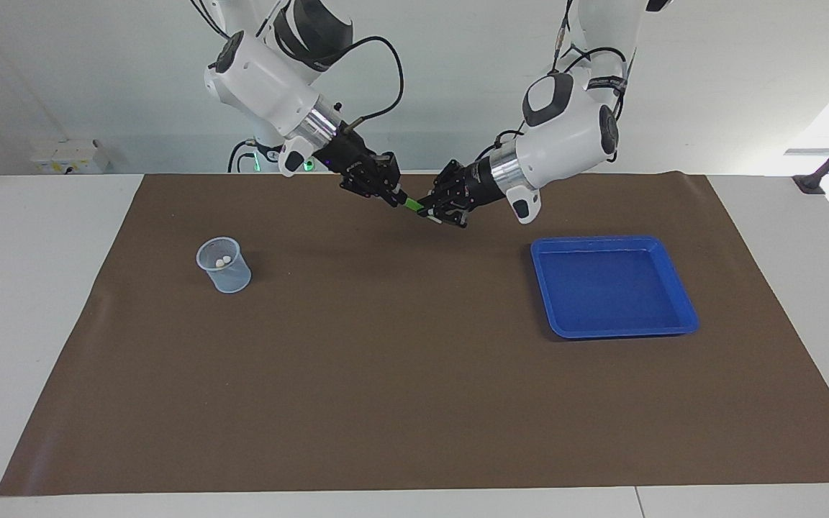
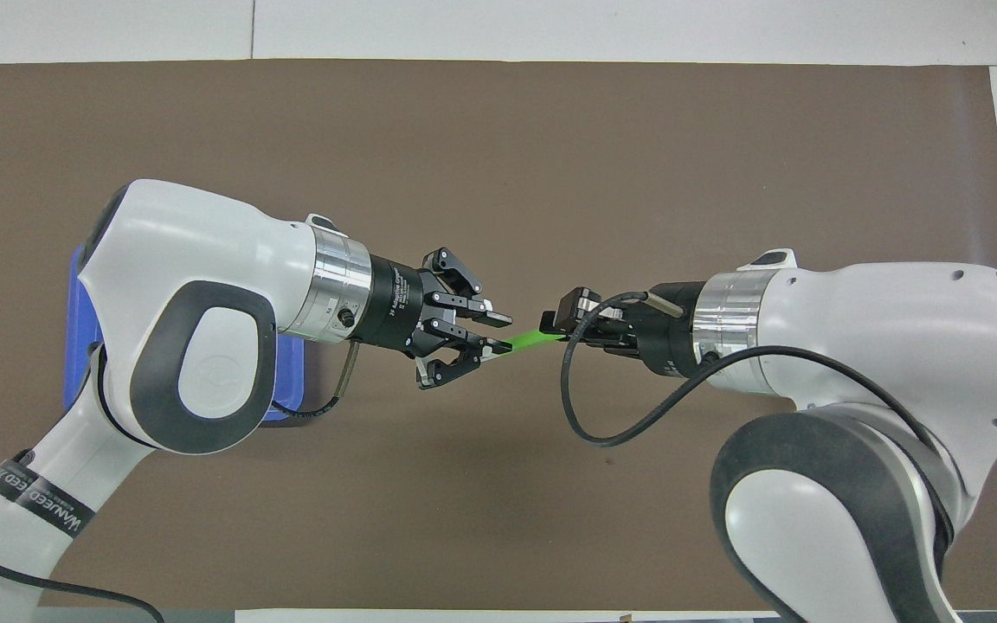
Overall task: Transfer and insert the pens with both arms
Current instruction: 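Grasp the green pen with the right gripper while the left gripper opens, then insert the green pen into the cup with the right gripper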
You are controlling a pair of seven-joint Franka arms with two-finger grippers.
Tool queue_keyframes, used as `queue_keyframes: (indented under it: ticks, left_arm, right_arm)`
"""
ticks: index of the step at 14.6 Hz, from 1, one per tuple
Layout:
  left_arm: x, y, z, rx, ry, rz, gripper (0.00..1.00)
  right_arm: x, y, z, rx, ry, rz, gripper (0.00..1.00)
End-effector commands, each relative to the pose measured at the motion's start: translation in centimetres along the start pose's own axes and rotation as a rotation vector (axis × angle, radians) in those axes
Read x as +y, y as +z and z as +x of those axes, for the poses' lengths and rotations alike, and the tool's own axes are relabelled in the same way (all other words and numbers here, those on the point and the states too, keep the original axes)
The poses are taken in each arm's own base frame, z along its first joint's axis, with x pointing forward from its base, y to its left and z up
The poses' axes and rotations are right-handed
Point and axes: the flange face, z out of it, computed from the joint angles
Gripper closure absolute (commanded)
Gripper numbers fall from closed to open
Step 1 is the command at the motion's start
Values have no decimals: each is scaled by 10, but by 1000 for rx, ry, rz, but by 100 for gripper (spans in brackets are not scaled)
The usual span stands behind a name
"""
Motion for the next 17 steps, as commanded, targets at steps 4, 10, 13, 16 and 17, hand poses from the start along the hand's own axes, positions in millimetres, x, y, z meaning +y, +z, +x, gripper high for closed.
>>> queue_keyframes:
  ticks: [4,10,13,16,17]
  left_arm:
    - [-9,-5,-11,29,12,-63,0]
    - [-2,-29,-9,133,70,-150,0]
    - [-4,-27,-14,134,85,-150,0]
    - [-5,-24,-23,124,109,-193,0]
    - [-6,-24,-25,122,114,-200,0]
  right_arm:
    - [43,-92,27,-107,-234,-244,100]
    - [122,-149,61,-193,-653,-522,100]
    - [154,-159,65,-234,-698,-616,100]
    - [185,-148,66,-222,-701,-648,100]
    - [193,-142,68,-207,-705,-652,100]
